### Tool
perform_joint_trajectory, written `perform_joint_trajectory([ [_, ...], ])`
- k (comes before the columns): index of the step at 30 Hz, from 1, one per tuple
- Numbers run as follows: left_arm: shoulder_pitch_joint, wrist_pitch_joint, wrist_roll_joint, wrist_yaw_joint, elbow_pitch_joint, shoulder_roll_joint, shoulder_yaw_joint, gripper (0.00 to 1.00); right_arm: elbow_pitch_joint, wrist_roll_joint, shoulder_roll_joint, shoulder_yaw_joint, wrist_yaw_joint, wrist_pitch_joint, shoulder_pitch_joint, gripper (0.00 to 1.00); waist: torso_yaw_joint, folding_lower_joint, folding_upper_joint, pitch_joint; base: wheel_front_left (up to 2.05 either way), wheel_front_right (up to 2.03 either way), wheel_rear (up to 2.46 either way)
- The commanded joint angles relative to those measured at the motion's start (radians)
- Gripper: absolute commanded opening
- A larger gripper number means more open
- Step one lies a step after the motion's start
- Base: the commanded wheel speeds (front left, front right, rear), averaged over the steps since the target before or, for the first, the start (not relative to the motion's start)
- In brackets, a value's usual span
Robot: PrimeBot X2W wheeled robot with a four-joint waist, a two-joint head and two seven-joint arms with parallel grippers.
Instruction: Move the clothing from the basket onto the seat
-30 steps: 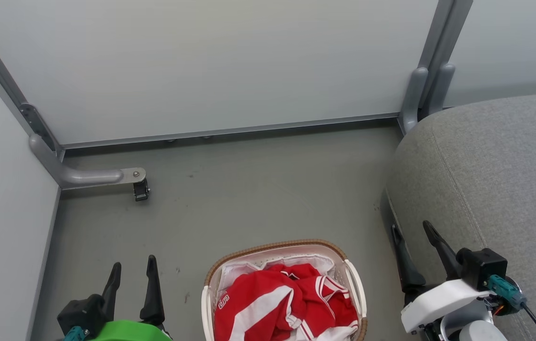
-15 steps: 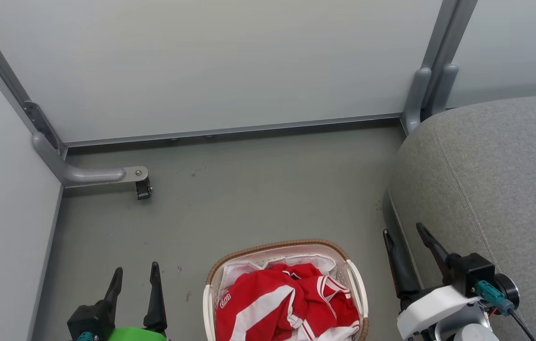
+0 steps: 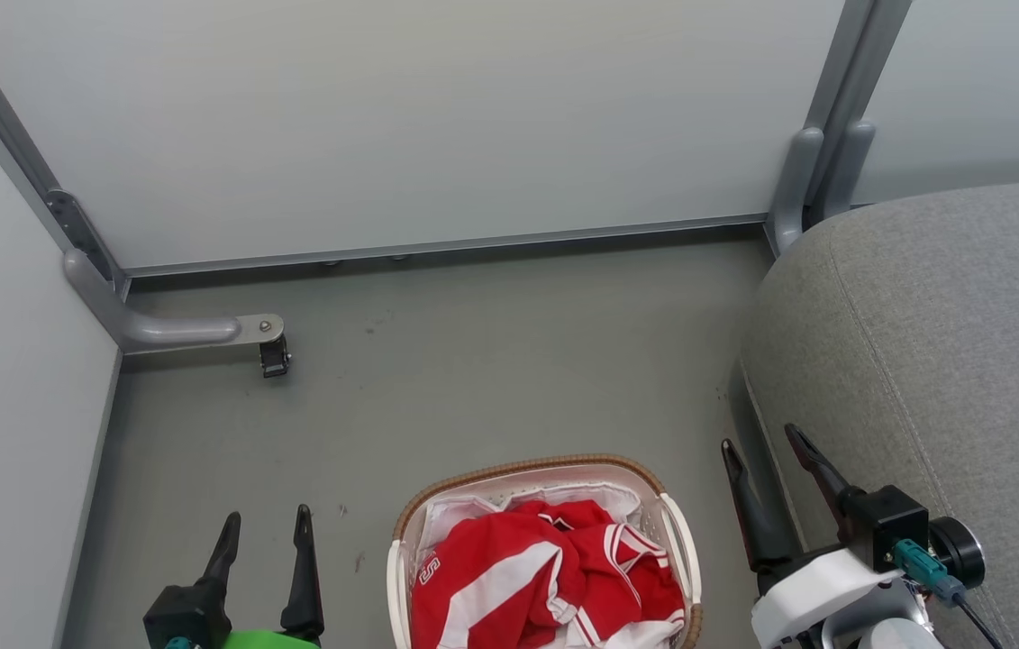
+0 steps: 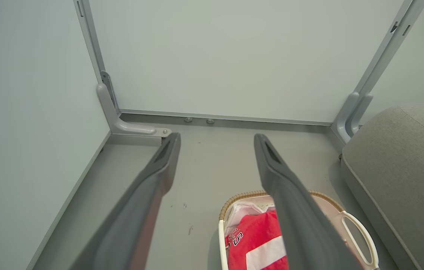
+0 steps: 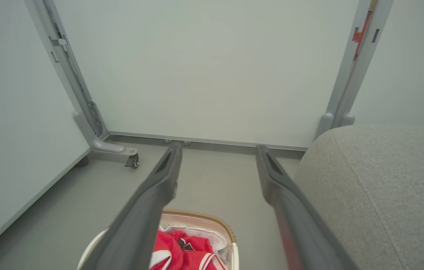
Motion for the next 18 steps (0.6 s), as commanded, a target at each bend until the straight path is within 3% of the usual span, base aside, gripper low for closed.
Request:
perform_joint_trajectory([
  [1, 0.009, -0.001, 0.003, 0.004, 0.001, 0.007, 0.000, 1.00, -0.001, -0.004, -0.006, -0.001, 0.000, -0.005, 0.012, 1.00, 0.000, 0.0000, 0.0000, 0.000, 0.00, 0.00, 0.00],
  [18, 0.005, -0.001, 0.001, -0.003, -0.001, 0.006, -0.015, 1.00, -0.009, 0.002, -0.005, -0.008, 0.000, -0.005, 0.015, 1.00, -0.001, 0.0000, 0.0000, 0.011, 0.00, 0.00, 0.00],
])
